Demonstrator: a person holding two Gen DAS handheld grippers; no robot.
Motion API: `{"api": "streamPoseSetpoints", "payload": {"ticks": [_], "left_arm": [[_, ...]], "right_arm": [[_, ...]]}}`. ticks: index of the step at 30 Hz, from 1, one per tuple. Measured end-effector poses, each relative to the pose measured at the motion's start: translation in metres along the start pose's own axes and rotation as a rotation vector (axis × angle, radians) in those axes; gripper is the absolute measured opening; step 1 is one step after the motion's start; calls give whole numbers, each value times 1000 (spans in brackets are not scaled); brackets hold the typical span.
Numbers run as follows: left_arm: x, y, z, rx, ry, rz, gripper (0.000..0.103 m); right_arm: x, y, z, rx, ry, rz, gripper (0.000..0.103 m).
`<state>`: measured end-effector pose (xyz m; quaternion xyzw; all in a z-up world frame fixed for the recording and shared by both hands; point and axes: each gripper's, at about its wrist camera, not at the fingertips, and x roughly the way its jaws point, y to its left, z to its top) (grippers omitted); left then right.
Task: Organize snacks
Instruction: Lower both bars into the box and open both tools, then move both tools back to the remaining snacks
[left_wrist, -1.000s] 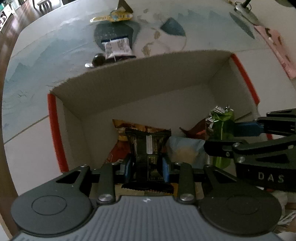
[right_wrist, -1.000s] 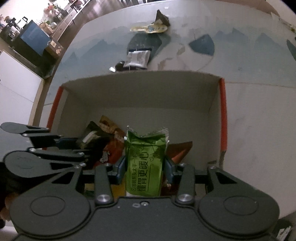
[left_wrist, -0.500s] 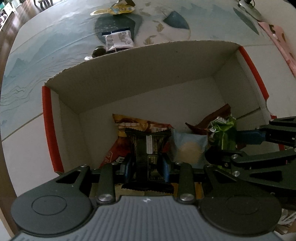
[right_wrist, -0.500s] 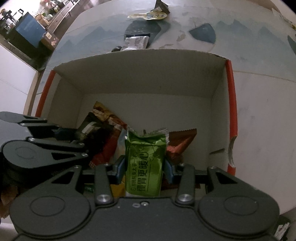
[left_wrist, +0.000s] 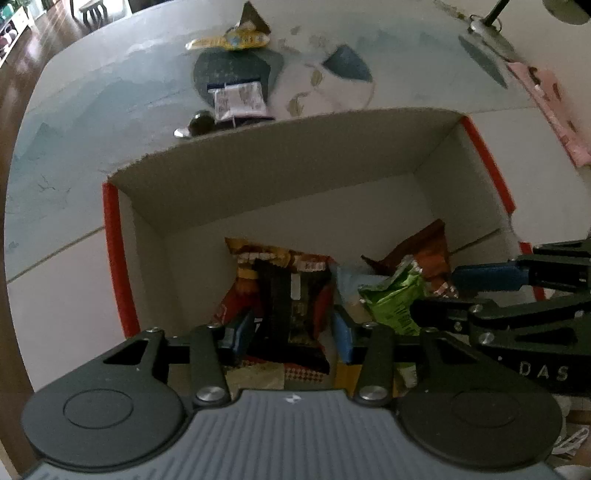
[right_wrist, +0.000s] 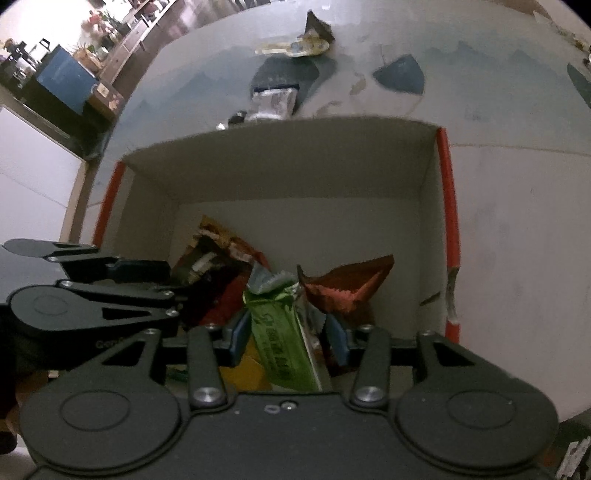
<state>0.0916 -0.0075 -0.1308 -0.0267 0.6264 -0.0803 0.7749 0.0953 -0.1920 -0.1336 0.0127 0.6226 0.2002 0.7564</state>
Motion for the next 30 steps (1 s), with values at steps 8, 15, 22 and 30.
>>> {"api": "streamPoseSetpoints", "payload": {"ticks": [8,15,22,30], "left_arm": [[-28,-3,1,14,-73,-5,54],[-63,0,3,26,-171,-1,56],[-95,11,14,22,-274,39,69],[-116,32,43,13,-333,99,73]], "right_arm": [[-24,-1,4,-4,-78,32,56],[-44,-5,15,-8,-134,39,61],[-65,-7,36,-32,-202,57,79],[-83,-3,75,-84,-254,52,94]]}}
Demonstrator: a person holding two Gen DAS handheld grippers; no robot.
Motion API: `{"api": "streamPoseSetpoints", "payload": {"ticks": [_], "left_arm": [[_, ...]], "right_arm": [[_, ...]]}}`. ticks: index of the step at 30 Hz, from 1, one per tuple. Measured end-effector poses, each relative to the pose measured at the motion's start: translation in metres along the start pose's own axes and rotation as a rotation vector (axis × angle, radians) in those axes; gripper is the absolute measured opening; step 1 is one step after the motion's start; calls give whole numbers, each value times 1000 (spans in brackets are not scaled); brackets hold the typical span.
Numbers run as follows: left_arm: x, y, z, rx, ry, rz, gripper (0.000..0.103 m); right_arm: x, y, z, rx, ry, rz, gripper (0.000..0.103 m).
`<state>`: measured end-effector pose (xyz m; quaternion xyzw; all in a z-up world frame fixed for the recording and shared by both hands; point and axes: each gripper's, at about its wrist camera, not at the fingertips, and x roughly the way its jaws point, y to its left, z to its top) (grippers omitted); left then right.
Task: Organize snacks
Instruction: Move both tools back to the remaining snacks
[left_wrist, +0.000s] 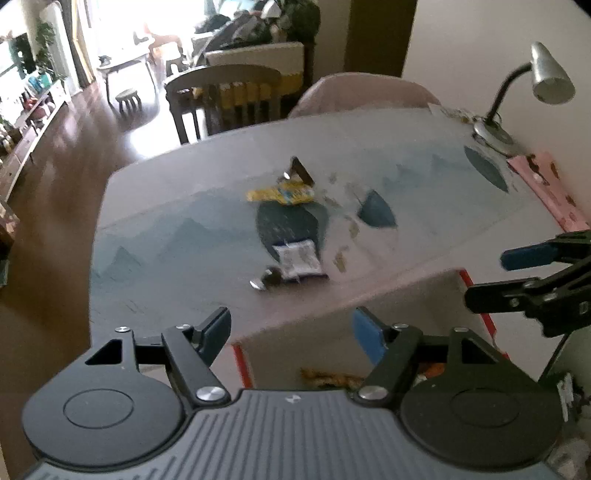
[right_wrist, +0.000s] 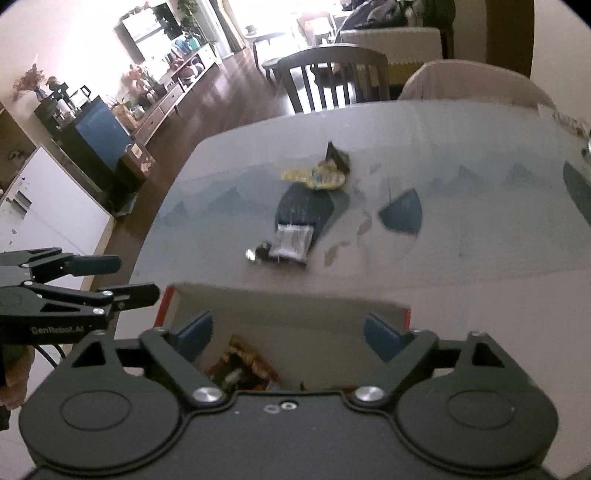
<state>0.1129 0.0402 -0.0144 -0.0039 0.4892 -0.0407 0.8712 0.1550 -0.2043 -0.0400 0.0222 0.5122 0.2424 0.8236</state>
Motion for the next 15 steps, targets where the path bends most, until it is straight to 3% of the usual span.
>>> {"api": "streamPoseSetpoints", "payload": {"ticks": [5,7,9,15], "left_arm": [[-2,20,22,-34,-8,-28,74],[1,26,30,-45,-10,-36,83],[6,31,38,-56,-7,-43,84],[49,35,57,-26,89,-58,84]], "right_arm": [[5,-2,28,2,-10,-5,98],[9,-2,41,6,-11,-8,100],[16,-3,54,21,-9,-2,103],[64,-9,87,105,79,23,103]]}}
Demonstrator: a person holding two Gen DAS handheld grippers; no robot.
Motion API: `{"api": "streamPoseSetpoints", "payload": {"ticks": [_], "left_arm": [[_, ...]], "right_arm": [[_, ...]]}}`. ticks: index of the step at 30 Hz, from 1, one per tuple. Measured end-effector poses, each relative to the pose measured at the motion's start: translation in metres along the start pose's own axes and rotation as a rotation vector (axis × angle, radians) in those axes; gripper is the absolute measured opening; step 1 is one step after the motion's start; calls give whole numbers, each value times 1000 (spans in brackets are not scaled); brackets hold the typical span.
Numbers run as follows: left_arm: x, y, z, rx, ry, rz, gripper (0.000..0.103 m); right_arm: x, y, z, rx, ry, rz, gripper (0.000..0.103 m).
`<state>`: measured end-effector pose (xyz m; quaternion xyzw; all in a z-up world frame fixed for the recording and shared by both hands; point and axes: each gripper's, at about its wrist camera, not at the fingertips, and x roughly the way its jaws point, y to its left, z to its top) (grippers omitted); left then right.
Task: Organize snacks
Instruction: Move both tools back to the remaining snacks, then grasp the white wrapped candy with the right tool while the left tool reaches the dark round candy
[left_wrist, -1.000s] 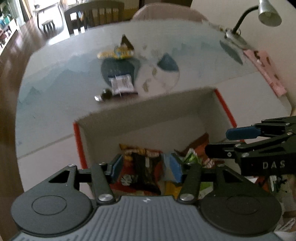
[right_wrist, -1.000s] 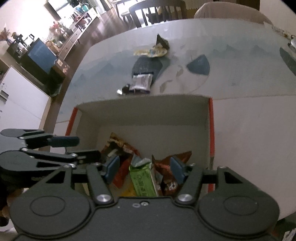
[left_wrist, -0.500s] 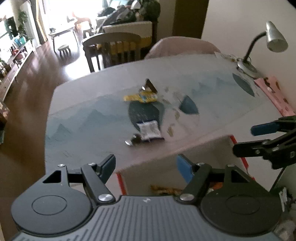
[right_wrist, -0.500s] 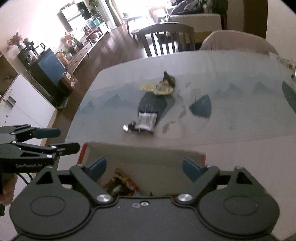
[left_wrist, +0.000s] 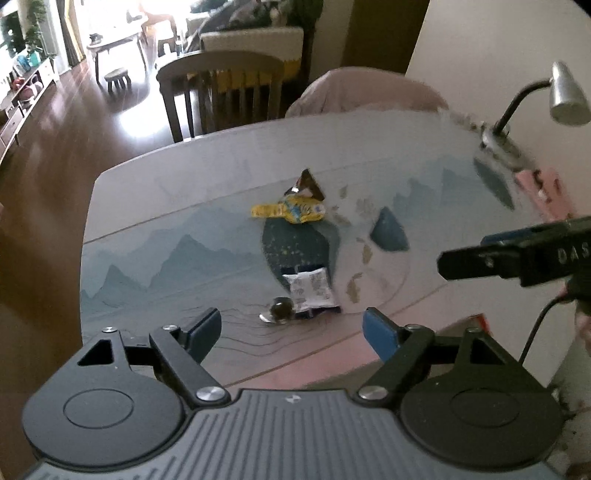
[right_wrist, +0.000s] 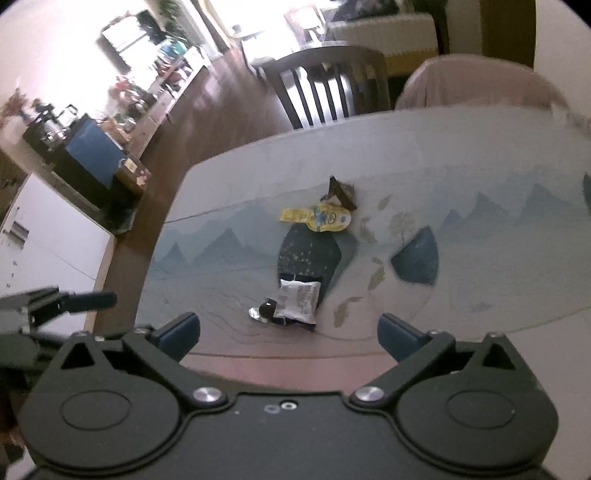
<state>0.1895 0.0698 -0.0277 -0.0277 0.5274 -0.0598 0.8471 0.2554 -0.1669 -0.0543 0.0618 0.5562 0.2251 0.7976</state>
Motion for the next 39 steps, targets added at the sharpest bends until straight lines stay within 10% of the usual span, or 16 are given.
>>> {"api": "streamPoseSetpoints", "payload": {"ticks": [23,39], "left_arm": [[94,44,29,53,218,-43,84],[116,41,39,58,267,-22,82]], "right_arm": [[197,13,37,57,304,-135,97],[224,27,26,-37,305,-275,60]]}}
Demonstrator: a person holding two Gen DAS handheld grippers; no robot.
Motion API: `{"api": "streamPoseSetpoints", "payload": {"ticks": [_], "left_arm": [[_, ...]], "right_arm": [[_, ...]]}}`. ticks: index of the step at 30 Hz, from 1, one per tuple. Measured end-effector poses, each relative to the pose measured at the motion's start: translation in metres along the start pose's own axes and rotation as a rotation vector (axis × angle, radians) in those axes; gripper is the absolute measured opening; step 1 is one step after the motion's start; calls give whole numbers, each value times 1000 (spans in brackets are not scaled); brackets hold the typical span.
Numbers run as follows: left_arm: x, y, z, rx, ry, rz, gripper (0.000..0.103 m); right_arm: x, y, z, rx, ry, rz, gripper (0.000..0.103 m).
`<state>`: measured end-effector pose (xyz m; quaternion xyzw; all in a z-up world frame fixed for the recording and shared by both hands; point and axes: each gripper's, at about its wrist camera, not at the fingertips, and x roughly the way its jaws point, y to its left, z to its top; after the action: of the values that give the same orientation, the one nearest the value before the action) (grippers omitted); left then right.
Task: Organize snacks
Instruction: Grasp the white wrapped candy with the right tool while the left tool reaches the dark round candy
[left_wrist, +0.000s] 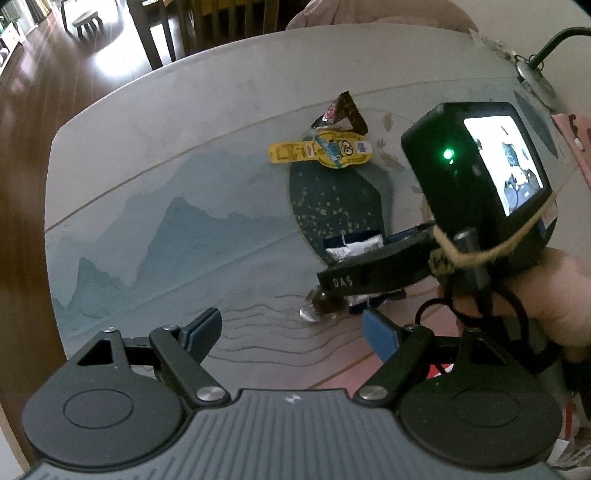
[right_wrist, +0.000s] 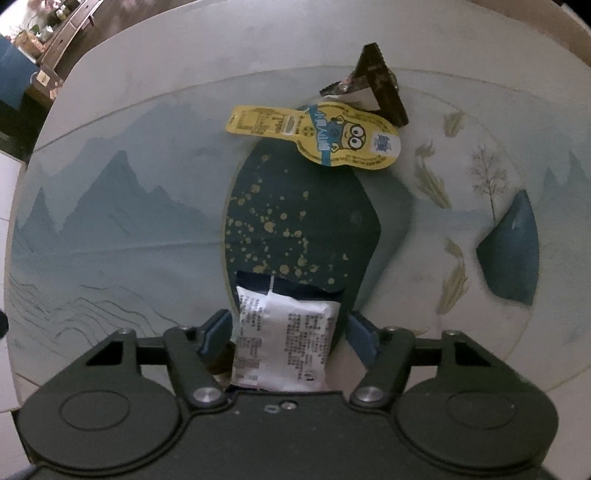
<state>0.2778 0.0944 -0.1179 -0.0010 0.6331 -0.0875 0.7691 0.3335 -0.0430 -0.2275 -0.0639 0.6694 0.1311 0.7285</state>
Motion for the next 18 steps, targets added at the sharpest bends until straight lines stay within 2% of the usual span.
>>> {"api": "streamPoseSetpoints", "payload": {"ticks": [3,9,12,13,18], "left_arm": [[4,-6,2,27,11,2,81],[11,-17,13,71,34,2,77],[23,-24,23,94,75,12,75],[28,-26,27,99,91,12,70],[64,-33,41,110,156,11,65]], "right_arm": [[-1,3,-5,-39,-7,-13,53],[-3,-3,-13,-106,-27,-35,50],[-5,-25,-13,-107,-26,-43,50],[-7,-34,-12,-94,-23,-35,49],[-18,-70,-13,-47,-25,7,49]]}}
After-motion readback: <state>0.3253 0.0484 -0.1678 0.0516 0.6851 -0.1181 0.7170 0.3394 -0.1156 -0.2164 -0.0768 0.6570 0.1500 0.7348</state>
